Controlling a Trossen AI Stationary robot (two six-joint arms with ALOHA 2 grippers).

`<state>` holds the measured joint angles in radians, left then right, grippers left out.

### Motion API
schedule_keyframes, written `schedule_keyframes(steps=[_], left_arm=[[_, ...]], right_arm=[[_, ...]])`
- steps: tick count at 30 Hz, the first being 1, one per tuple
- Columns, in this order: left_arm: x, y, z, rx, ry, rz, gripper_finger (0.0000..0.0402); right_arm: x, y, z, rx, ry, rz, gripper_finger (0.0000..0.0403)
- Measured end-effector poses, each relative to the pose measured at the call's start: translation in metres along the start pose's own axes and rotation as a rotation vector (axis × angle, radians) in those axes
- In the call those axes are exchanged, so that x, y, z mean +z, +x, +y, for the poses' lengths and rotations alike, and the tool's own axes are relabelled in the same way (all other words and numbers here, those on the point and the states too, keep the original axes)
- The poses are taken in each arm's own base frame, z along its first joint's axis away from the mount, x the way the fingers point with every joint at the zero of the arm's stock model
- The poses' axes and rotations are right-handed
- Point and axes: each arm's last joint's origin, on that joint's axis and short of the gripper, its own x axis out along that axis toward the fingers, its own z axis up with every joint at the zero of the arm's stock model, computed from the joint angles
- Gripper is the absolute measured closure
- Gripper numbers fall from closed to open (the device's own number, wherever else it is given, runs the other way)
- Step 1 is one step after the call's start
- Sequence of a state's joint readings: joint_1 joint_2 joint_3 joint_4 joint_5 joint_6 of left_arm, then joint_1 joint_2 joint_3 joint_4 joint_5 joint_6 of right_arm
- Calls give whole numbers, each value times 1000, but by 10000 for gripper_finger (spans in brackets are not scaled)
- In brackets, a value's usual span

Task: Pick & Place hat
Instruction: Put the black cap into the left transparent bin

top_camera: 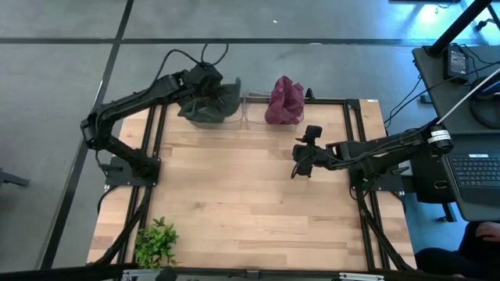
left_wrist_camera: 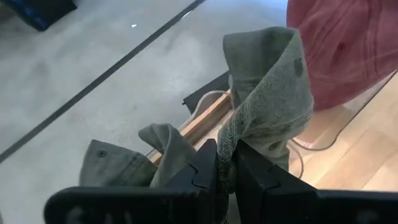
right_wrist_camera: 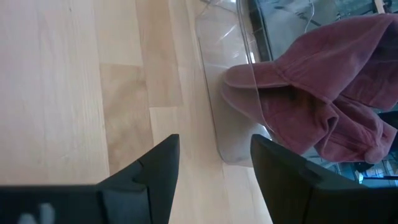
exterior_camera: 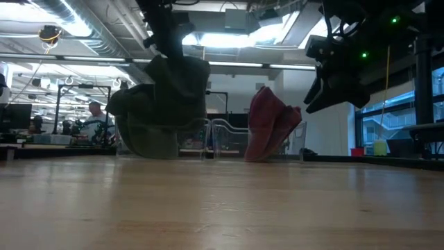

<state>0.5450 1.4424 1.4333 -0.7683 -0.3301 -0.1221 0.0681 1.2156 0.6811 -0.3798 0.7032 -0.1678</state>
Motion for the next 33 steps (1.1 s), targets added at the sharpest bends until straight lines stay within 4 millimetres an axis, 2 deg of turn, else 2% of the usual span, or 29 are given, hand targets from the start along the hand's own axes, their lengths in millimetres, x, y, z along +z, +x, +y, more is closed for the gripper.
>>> schedule_keyframes(steps=[8,17,33], left_arm=[[6,3,7,17,-94,-17,375],[-4,6,7,28,-90,53,375],[-14,46,-4,59,98,172,367]], right_arm=[[0,0,0,0,-2,1,205],[0,0,0,1,-40,2,205],[0,0,0,1,-44,2,205]])
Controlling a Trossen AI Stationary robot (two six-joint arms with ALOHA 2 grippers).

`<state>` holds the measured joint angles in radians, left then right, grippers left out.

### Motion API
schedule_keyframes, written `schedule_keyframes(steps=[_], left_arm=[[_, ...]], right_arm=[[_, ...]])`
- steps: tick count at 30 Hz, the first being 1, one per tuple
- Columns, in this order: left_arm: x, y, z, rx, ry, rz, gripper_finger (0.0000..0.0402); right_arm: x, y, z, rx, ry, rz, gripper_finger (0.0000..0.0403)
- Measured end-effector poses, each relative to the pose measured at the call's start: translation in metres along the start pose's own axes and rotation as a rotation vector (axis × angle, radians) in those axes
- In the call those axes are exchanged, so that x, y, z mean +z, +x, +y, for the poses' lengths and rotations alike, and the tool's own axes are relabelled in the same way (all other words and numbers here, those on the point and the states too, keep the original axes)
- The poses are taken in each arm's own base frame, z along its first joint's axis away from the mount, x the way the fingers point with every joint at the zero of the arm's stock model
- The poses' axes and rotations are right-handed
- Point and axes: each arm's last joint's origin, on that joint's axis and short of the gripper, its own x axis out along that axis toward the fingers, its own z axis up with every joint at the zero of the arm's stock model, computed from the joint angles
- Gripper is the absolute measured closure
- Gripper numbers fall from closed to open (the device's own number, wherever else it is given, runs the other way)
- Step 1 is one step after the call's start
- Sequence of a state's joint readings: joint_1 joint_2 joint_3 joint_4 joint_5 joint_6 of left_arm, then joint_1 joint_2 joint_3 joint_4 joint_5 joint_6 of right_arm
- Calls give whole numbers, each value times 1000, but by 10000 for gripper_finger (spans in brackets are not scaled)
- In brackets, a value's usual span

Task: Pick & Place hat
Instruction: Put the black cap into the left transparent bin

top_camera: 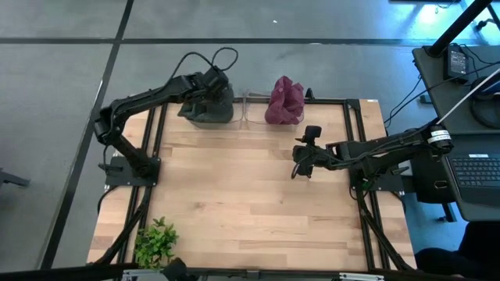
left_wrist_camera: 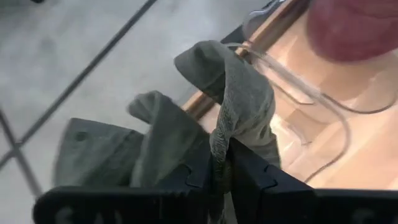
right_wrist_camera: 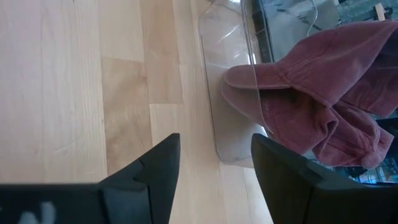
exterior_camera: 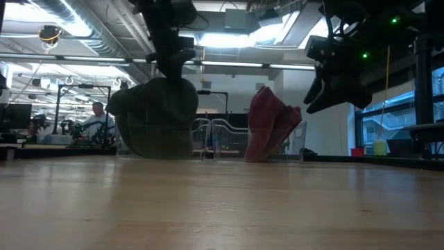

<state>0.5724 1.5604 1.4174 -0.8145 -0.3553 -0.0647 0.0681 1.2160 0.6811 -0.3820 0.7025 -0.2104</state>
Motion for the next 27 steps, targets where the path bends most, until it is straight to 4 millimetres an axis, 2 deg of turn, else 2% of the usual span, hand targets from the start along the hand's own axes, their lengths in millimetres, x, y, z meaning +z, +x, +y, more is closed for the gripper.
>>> schedule_keyframes(steps=[9,19,23,27], left_arm=[[-5,-2,12,184,-8,43,352],[-10,2,15,184,-10,92,356],[-10,2,16,208,-21,91,329],[-12,2,16,221,-18,103,281]], right_arm=[[0,0,0,0,3,0,205],[0,0,0,1,-3,3,205],[0,0,0,1,3,3,205],[-1,0,0,2,36,10,205]])
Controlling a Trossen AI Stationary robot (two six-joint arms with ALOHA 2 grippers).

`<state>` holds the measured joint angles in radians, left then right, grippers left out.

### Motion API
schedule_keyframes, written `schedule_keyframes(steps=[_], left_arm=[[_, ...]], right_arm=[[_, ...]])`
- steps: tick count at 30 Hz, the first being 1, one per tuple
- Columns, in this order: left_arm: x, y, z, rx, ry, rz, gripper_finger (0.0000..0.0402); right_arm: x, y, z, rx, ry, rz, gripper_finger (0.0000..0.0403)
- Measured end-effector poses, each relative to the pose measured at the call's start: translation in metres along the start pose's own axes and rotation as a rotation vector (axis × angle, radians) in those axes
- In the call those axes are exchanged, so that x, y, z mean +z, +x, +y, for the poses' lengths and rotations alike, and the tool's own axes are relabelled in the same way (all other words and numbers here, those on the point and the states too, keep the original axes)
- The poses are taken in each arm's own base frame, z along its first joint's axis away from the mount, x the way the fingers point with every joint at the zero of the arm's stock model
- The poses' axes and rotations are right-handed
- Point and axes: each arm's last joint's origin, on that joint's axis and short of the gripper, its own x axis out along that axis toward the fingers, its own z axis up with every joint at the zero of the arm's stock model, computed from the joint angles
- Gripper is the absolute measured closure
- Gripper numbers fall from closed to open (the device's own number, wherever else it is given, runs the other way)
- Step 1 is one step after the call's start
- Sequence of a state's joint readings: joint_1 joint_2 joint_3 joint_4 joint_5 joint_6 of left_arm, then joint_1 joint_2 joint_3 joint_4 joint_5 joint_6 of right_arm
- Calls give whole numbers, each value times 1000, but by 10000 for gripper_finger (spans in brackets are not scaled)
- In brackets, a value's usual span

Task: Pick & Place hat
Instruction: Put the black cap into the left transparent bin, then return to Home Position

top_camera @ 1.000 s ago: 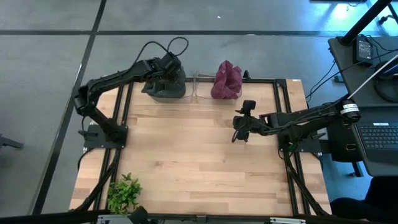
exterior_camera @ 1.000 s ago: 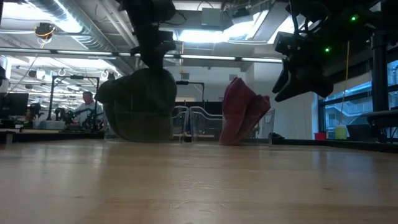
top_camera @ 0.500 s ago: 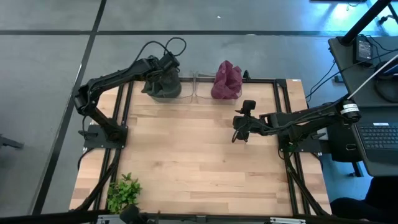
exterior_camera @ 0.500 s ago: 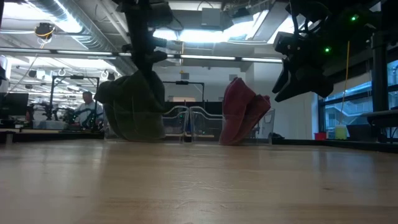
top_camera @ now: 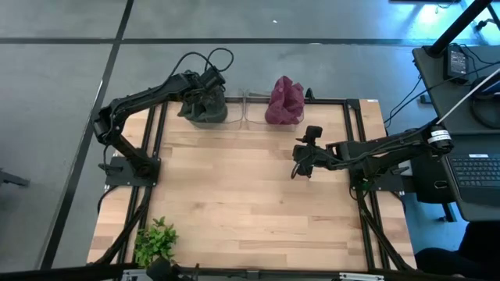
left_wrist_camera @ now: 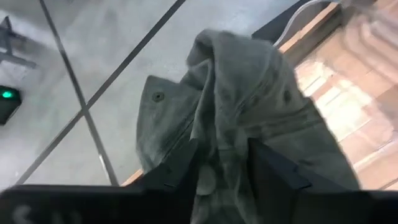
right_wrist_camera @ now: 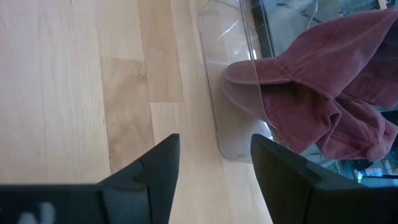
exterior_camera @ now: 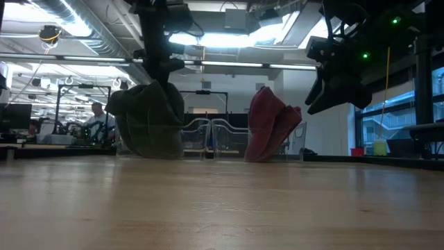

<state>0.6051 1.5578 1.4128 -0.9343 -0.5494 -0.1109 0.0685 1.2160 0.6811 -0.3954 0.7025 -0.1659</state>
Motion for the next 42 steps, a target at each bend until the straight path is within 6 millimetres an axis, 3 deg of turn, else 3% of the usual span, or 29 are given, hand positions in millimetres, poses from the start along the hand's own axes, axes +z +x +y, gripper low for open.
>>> schedule_keyframes(steps=[8,14,21,25,28,36,42], left_arm=[[-6,-1,3,42,27,46,203],[-9,-16,13,78,5,9,195],[-21,-49,33,27,-70,-94,197],[-52,-58,39,0,-127,-206,194],[-85,-58,38,-88,-165,-308,194],[-165,-52,22,-692,-5,-754,197],[-203,-45,23,-708,-125,-878,194]], right_arm=[[0,0,1,26,31,-1,205],[-4,0,3,85,63,30,205],[-3,-2,5,199,81,9,205],[1,-10,4,346,83,-107,205],[-10,-10,4,354,114,-237,205],[-60,-21,-5,287,319,-527,205],[-84,-30,-8,374,426,-685,205]])
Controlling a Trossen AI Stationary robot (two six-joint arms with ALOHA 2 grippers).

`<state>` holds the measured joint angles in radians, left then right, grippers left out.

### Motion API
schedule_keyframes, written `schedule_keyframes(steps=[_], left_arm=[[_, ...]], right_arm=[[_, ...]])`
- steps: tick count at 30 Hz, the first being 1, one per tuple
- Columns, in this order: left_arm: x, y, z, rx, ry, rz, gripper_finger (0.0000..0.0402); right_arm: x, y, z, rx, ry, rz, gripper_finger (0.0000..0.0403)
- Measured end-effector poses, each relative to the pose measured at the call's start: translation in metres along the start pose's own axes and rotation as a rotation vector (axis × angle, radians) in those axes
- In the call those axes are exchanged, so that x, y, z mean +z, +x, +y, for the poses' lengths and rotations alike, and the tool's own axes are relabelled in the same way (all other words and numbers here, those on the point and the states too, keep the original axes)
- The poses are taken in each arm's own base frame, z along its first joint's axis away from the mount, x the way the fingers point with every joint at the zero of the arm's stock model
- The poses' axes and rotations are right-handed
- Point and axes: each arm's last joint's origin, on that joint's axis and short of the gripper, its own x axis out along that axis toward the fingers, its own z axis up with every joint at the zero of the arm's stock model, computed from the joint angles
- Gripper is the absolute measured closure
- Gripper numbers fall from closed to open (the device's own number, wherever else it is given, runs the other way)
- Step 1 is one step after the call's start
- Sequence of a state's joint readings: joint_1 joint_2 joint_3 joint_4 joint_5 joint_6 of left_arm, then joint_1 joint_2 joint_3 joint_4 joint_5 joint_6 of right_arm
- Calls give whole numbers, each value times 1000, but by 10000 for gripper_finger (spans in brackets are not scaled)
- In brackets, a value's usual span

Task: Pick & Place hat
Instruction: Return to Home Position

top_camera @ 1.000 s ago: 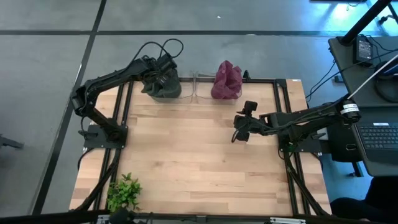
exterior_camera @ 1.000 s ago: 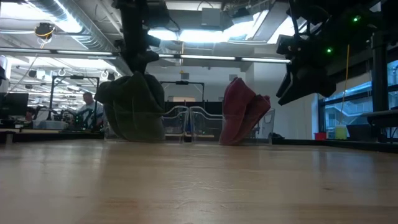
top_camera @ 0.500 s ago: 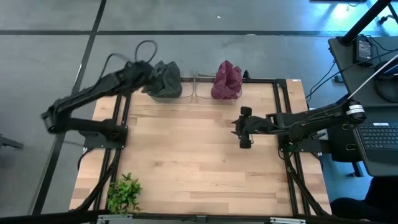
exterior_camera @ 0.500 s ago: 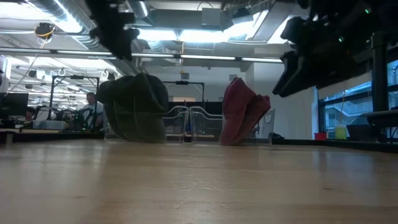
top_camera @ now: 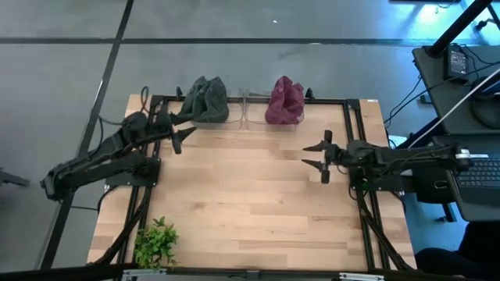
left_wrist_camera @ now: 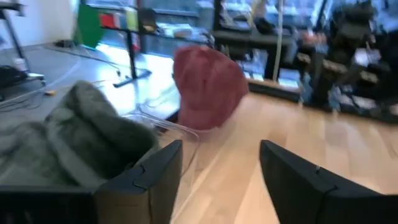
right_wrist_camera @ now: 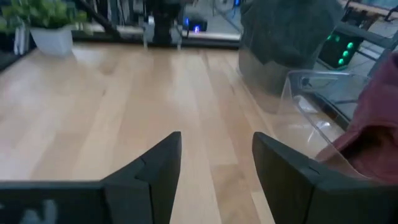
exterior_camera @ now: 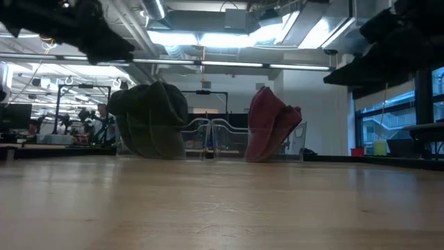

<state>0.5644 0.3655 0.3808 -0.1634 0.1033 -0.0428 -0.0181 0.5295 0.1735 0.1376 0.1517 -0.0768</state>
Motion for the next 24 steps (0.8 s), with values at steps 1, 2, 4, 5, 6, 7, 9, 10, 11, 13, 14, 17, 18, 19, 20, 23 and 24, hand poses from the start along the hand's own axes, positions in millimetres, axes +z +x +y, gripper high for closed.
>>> schedule_keyframes(steps=[1,2,4,5,6,7,9,10,11,13,14,17,18,19,20,23,24], left_arm=[[-4,-3,0,4,-25,-19,195],[-8,-5,0,11,-52,-34,195],[-16,-7,1,31,-102,-62,197],[-20,-8,2,44,-121,-68,197],[-24,-8,2,57,-133,-72,197],[-28,-9,2,67,-138,-77,196],[-35,-10,3,77,-149,-81,194],[-38,-10,3,78,-151,-85,194],[-40,-11,3,76,-152,-94,194],[-45,-12,3,75,-151,-107,196],[-48,-12,3,79,-150,-111,197],[-56,-14,4,95,-152,-144,198],[-57,-14,4,92,-158,-159,198],[-60,-14,4,91,-161,-164,198],[-63,-13,5,92,-162,-157,198],[-70,-11,5,92,-159,-136,198],[-72,-10,5,94,-159,-136,198]], right_arm=[[-2,-3,-1,3,9,-14,205],[-2,-5,-1,4,22,-30,205],[-4,-9,-2,6,38,-61,205],[-4,-11,-3,9,42,-74,205],[-5,-12,-3,15,43,-87,205],[-6,-14,-3,19,44,-97,205],[-9,-16,-4,14,50,-115,205],[-11,-17,-4,11,60,-123,205],[-13,-18,-4,8,68,-127,205],[-16,-20,-5,5,77,-140,205],[-18,-20,-4,5,78,-145,205],[-23,-22,-4,1,81,-173,205],[-25,-23,-4,-2,86,-181,205],[-27,-23,-4,-2,95,-190,205],[-28,-24,-4,-3,99,-197,205],[-28,-27,-5,-7,96,-204,205],[-28,-27,-5,-8,94,-210,205]])
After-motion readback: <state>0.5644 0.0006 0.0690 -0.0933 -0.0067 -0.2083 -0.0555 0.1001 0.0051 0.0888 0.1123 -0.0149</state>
